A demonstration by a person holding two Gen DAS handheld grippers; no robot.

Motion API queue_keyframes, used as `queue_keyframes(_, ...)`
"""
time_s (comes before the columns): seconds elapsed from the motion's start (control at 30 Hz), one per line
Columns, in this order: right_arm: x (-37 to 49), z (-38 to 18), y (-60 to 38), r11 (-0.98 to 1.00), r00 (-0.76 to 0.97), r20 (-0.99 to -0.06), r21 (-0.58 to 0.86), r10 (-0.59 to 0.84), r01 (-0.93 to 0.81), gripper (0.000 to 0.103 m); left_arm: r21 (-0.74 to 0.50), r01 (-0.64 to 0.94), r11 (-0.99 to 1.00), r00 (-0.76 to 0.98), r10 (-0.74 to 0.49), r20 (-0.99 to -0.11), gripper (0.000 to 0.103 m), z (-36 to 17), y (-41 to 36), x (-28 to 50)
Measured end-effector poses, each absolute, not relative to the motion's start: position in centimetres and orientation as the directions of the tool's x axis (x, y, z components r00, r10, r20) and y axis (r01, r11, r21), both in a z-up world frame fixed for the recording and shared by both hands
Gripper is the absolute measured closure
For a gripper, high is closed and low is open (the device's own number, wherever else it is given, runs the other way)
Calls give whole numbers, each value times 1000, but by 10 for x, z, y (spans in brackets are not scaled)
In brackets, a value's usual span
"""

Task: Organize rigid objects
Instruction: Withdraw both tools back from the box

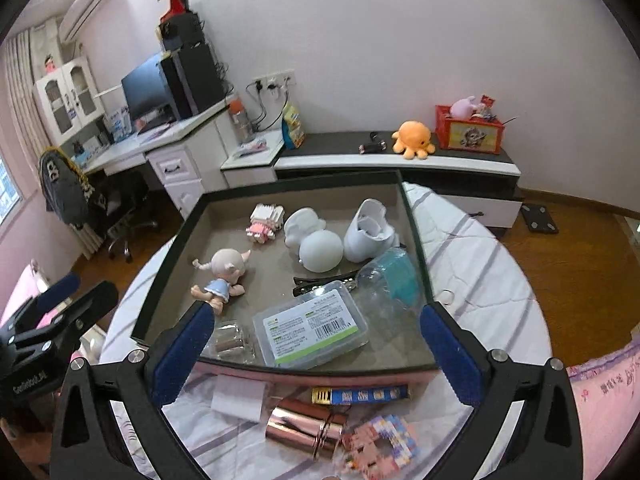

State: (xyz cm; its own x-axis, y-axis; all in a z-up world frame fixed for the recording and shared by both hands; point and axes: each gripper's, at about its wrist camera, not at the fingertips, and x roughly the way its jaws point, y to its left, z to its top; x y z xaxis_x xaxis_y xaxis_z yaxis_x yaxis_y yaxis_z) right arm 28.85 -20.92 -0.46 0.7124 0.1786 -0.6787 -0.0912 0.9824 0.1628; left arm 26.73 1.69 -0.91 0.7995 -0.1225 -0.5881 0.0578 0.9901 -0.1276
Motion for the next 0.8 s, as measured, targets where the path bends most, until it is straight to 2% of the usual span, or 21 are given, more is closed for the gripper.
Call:
queue_keyframes(0.43, 193, 44, -216, 989, 814, -565, 129, 135, -75, 0, -100, 60, 993, 843, -105, -527, 0, 15, 6, 183)
queue_keyframes(0.8, 133, 62, -223, 992, 854, -510, 108, 106, -59, 0, -89, 86, 992, 850, -119, -513, 0, 24, -5, 132)
